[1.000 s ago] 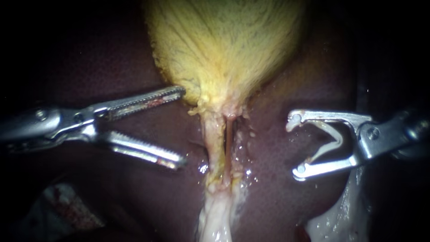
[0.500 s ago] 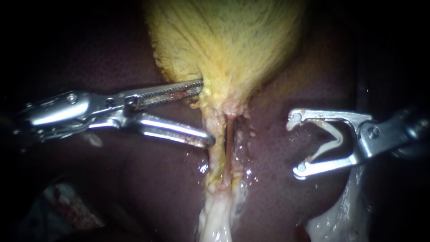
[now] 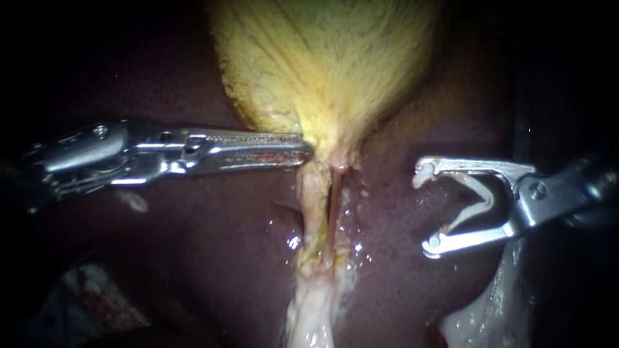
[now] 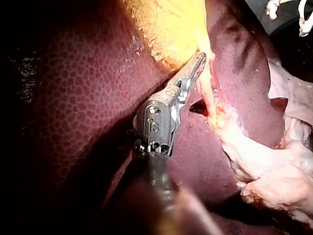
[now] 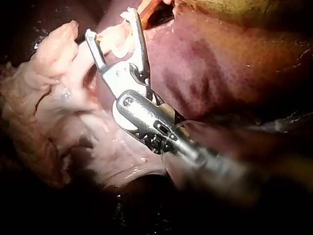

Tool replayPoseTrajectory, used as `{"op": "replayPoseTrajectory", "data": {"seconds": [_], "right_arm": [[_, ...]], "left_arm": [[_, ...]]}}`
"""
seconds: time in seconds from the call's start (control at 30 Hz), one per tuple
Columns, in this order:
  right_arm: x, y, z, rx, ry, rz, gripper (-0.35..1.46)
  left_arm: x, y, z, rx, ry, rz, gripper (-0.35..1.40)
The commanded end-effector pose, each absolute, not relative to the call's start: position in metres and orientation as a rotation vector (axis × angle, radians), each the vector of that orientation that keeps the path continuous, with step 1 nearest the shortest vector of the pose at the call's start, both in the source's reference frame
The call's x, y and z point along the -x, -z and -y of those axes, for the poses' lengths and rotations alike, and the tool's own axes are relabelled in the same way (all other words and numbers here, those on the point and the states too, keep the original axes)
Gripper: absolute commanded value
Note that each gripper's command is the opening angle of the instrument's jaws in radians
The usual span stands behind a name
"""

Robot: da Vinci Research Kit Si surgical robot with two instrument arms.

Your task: Grabbing gallbladder

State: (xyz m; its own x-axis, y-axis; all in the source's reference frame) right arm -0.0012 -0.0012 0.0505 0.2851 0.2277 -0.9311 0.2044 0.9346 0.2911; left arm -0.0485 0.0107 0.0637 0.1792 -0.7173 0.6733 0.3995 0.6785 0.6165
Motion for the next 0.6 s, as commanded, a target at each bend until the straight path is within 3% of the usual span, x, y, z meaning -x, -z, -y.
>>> {"op": "replayPoseTrajectory", "data": {"seconds": [0.03,0.6], "right_arm": [[0.0011,-0.0506,0.0012,-0.39,-0.016,-1.291,0.6],[0.0011,-0.0508,0.0012,-0.389,-0.016,-1.291,0.6]], "left_arm": [[0.0484,-0.0637,-0.0108,-0.341,0.813,1.134,-0.35],[0.0482,-0.0637,-0.0105,-0.346,0.824,1.126,-0.35]]}}
